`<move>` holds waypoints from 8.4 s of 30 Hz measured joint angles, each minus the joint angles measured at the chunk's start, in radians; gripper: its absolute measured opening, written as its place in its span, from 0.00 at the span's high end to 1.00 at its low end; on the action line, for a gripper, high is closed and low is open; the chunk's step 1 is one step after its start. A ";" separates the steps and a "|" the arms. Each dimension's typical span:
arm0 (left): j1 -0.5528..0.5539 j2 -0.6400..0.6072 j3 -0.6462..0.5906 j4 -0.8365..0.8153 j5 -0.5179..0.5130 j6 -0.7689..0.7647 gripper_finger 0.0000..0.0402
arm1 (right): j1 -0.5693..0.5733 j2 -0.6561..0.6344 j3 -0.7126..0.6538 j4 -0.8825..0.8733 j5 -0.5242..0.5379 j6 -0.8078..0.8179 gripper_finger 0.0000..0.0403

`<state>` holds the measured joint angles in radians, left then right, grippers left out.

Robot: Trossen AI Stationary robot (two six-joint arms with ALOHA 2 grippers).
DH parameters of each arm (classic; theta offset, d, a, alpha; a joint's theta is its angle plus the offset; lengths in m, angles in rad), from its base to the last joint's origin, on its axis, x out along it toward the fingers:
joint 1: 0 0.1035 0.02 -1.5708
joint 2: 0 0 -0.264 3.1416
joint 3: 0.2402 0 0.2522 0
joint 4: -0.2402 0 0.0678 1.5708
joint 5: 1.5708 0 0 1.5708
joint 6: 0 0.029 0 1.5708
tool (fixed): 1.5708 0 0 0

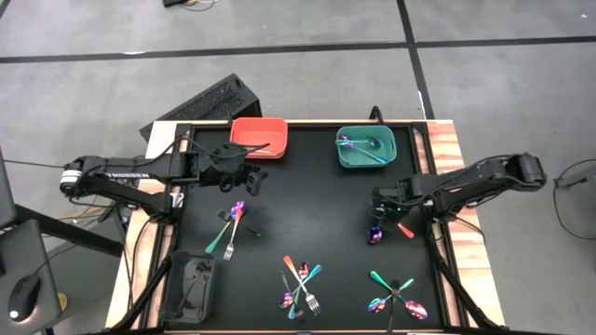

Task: Sort silverware by color (type)
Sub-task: Put the orange fork into the orange bin, then put the blue spoon into the blue bin

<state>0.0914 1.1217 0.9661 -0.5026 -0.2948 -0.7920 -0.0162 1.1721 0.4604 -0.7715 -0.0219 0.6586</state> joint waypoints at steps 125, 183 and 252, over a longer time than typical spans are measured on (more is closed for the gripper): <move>0.017 0.055 -0.006 -0.317 0.198 0.075 0.57 | -0.248 0.708 1.236 -0.061 -0.308 -0.393 0.46; -0.526 0.056 -0.006 -0.169 0.070 0.281 0.57 | 0.481 0.718 0.738 0.582 -0.085 0.718 0.58; -0.096 0.056 -0.006 -0.083 0.201 0.430 0.57 | -0.130 0.062 0.738 -0.303 0.583 -0.004 0.98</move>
<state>-0.0048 1.1782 0.9600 -0.5857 -0.0937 -0.3618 -0.1465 1.2342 1.1984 -1.0749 0.5613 0.6549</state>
